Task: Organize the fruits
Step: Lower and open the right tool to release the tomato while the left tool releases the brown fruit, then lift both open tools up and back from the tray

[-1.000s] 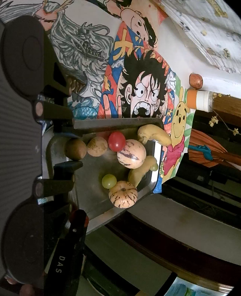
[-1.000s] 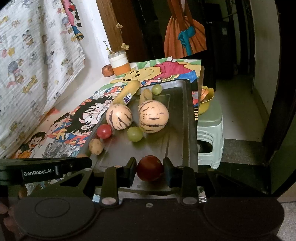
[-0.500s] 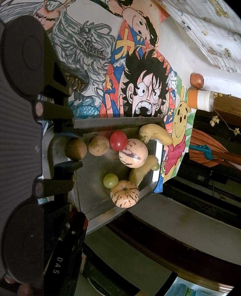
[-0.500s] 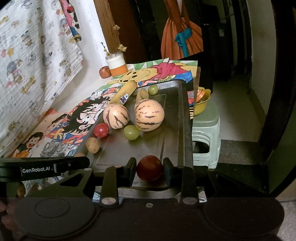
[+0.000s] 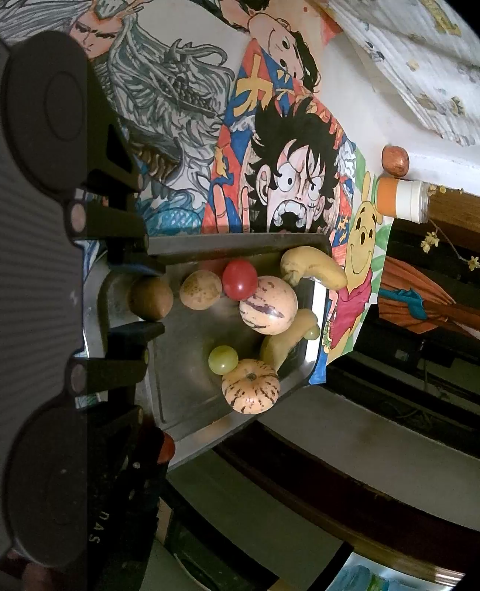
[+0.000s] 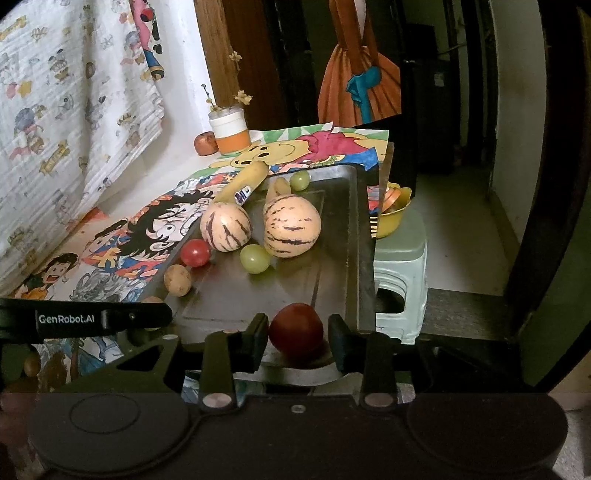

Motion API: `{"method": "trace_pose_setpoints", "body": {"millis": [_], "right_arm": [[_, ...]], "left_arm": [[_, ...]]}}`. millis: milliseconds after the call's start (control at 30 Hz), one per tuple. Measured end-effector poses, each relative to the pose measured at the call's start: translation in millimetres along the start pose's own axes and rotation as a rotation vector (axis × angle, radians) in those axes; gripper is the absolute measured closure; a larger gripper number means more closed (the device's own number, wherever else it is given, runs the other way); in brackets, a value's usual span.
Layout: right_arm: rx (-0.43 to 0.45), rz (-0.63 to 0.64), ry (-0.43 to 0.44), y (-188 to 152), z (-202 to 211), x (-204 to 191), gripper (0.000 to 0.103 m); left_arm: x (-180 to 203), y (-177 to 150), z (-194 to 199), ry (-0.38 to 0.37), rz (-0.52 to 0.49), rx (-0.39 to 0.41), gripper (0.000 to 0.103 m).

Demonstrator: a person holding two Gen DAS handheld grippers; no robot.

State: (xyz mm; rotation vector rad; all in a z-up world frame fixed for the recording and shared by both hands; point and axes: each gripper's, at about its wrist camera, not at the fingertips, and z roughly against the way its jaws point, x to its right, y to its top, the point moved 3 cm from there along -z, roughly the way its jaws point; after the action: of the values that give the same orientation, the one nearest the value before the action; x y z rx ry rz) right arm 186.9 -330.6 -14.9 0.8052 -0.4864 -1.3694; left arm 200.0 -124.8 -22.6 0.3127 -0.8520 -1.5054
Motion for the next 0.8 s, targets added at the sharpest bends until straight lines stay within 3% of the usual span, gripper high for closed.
{"method": "trace_pose_setpoints", "body": {"millis": [333,633,800], "right_arm": [[0.031,0.029,-0.024,-2.7,6.5,-4.2,0.059],[0.056,0.039,-0.042,-4.4,12.4,-7.6,0.054],[0.072,0.045,-0.058,-5.5,16.6,-9.9,0.047]], "left_arm": [[-1.4,3.9,7.7,0.005,0.013,0.016,0.07],[-3.9,7.6,17.9,0.025,0.017,0.053,0.058],[-3.8,6.6,22.0,0.037,0.012,0.069,0.05]]}}
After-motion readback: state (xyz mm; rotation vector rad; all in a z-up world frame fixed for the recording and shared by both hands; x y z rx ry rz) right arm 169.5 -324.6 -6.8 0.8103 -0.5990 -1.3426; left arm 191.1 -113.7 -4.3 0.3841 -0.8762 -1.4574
